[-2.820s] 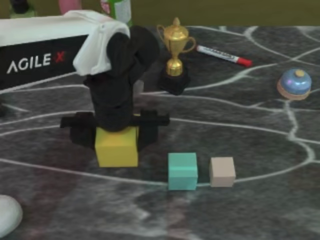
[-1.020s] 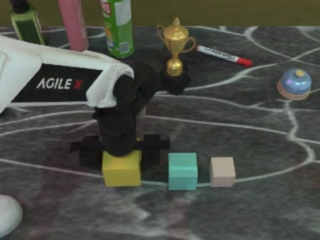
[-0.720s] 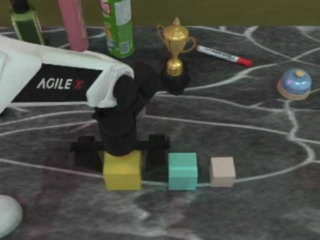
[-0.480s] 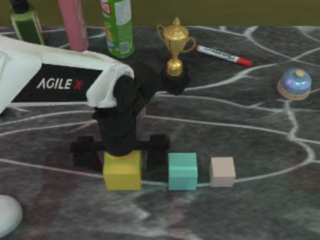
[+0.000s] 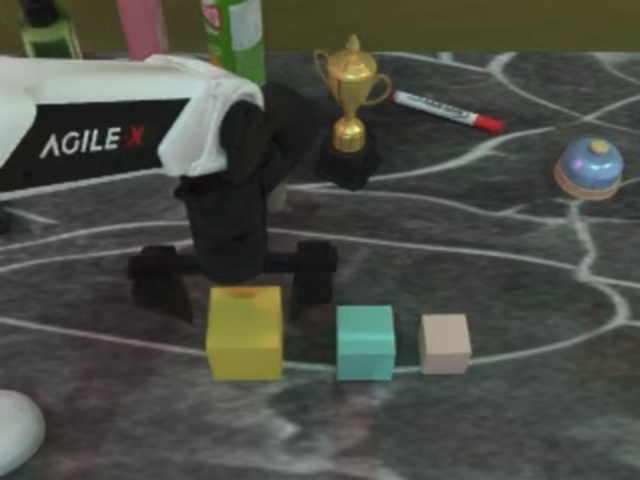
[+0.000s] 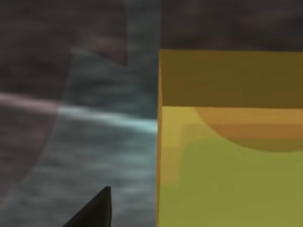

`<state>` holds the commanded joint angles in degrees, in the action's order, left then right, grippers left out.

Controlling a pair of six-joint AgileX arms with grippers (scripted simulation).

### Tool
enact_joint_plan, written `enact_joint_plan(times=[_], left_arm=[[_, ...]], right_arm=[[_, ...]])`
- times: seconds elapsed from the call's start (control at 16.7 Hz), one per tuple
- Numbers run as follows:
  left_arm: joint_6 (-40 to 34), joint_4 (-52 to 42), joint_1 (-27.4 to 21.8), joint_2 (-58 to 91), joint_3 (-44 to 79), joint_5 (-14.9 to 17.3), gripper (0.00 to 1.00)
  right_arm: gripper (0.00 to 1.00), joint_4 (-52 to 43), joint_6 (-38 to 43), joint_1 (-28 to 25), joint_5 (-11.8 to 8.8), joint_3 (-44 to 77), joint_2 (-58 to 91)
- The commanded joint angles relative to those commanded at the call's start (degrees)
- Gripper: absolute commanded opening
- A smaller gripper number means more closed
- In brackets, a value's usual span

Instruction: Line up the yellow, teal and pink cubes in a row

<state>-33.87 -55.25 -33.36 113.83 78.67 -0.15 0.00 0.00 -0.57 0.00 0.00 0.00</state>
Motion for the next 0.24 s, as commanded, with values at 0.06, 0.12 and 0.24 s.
enact_joint_plan(times=[0.06, 0.12, 0.24], left_arm=[[0.01, -2.14, 0.12, -0.90, 1.20, 0.00, 1.00], [0.05, -3.67, 0.23, -1.71, 2.18, 0.00, 1.00], [0.12, -4.90, 0.36, -2.58, 3.01, 0.00, 1.00]], right_arm=[[1.00, 0.00, 0.00, 0.00, 0.00, 0.00, 0.00], [1.00, 0.00, 0.00, 0.00, 0.00, 0.00, 0.00], [1.00, 0.00, 0.00, 0.00, 0.00, 0.00, 0.00]])
